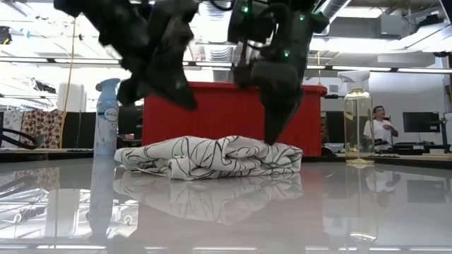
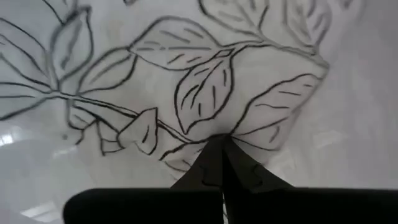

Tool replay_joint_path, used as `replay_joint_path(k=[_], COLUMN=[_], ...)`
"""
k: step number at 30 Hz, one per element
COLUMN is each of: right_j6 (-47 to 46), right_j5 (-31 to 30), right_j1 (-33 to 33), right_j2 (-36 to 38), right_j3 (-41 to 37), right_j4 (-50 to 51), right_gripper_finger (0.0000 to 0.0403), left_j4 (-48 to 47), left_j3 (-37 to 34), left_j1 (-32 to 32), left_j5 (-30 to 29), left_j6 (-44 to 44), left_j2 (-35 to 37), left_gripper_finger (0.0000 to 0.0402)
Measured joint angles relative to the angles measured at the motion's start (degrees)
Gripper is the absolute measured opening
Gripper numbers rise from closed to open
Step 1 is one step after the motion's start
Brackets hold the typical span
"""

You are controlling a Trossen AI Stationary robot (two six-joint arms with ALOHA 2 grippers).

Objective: Fold laundry
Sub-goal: Fold the white-patterned shirt

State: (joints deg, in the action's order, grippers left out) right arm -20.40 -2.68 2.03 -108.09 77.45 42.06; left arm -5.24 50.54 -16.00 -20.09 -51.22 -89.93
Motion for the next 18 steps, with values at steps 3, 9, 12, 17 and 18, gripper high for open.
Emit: replay_joint_path(k=[3,9,12,17,18], right_j6=[-0.04,1.12,2.34,2.96,3.09], right_j5=[-0.02,-0.04,-0.04,-0.02,0.0], right_j1=[0.23,0.19,0.19,-0.16,-0.28], right_j2=[-1.3,-1.81,-1.81,-1.55,-0.92], right_j3=[-0.02,-0.02,-0.59,-1.92,-1.95], right_j4=[0.1,2.28,2.46,2.72,2.66], right_gripper_finger=[0.0028,0.0028,0.0019,0.0029,0.0033], left_j4=[-0.71,-1.66,-1.88,-2.65,-2.6], left_j3=[-0.05,-0.07,-0.07,-0.05,-0.07], left_j1=[0.53,1.96,2.24,2.71,2.9], left_j5=[1.04,2.19,3.25,3.44,3.85], left_j6=[-0.71,-1.19,-0.4,0.63,0.67], left_j2=[-3.8,-8.07,-8.77,-7.78,-7.1], left_gripper_finger=[0.0,0.0,0.0,0.0,0.0])
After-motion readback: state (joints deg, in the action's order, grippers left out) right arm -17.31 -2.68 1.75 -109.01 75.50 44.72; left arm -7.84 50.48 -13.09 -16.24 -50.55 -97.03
